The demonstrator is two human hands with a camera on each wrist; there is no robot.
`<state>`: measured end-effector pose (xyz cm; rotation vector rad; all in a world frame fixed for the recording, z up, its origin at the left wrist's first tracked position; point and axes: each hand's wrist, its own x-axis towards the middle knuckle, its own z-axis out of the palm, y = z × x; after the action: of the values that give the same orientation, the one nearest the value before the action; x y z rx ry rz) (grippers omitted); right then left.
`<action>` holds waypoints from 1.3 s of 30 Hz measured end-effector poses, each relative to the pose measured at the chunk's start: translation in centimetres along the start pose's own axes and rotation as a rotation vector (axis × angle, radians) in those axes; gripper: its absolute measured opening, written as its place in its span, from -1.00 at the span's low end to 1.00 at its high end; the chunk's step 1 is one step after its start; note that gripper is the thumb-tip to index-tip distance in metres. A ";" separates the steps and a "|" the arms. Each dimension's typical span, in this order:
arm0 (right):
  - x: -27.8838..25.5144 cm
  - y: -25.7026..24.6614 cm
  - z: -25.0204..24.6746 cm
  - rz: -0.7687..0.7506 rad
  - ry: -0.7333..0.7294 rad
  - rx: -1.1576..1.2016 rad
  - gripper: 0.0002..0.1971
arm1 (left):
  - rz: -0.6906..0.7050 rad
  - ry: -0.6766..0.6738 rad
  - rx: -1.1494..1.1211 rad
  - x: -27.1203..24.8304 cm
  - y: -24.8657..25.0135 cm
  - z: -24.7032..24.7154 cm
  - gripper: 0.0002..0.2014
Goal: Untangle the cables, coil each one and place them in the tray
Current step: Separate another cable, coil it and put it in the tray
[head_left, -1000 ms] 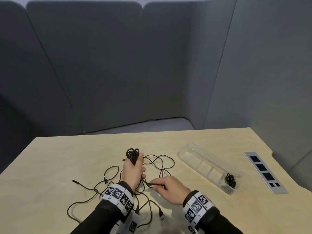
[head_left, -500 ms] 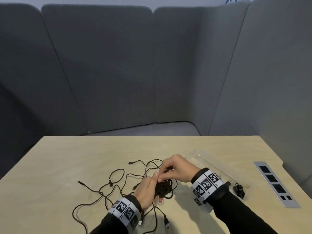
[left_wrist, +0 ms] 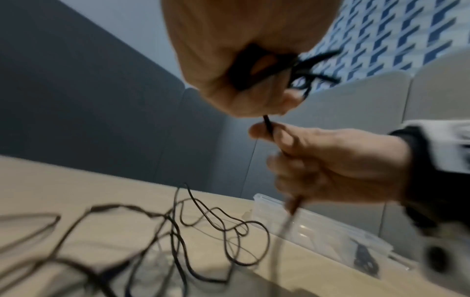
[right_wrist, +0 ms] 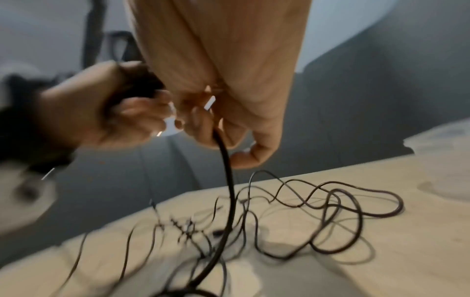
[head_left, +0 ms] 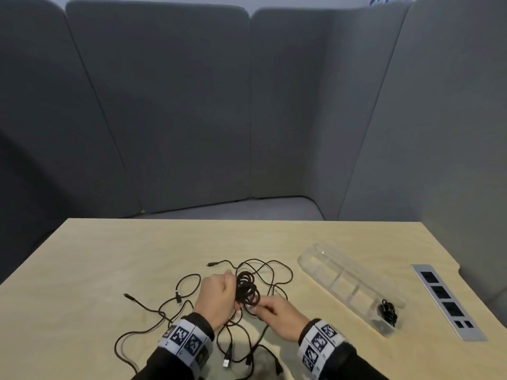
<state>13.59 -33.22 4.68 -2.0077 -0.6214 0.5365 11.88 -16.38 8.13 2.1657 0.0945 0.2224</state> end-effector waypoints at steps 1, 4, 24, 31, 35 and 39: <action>-0.4 -0.3 0.3 -0.004 -0.005 -0.089 -0.67 | -0.026 0.032 0.047 0.4 -0.1 0.0 -0.41; -1.2 -1.7 0.9 -0.035 -0.025 -0.371 -0.76 | -0.077 0.134 0.137 1.4 -0.1 0.4 -0.52; -1.7 -2.1 -0.8 0.047 -0.100 -0.332 -0.75 | 0.096 0.071 0.370 4.2 -1.6 -1.7 -0.57; -1.9 -4.3 -1.5 -0.124 -0.041 -0.394 -0.73 | 0.154 -0.054 0.522 4.0 -2.5 -1.0 -0.68; -1.3 -5.9 -4.1 -0.297 0.210 -0.485 -0.77 | 0.405 -0.180 0.299 2.7 -3.1 0.1 -0.64; -0.3 -6.0 -6.9 -0.304 0.431 -0.208 -0.89 | 0.446 -0.056 -0.006 1.4 -1.6 0.6 -0.66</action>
<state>16.20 -35.24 13.22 -2.0812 -0.7140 -0.1483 13.41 -15.68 6.64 2.1616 -0.4243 0.4138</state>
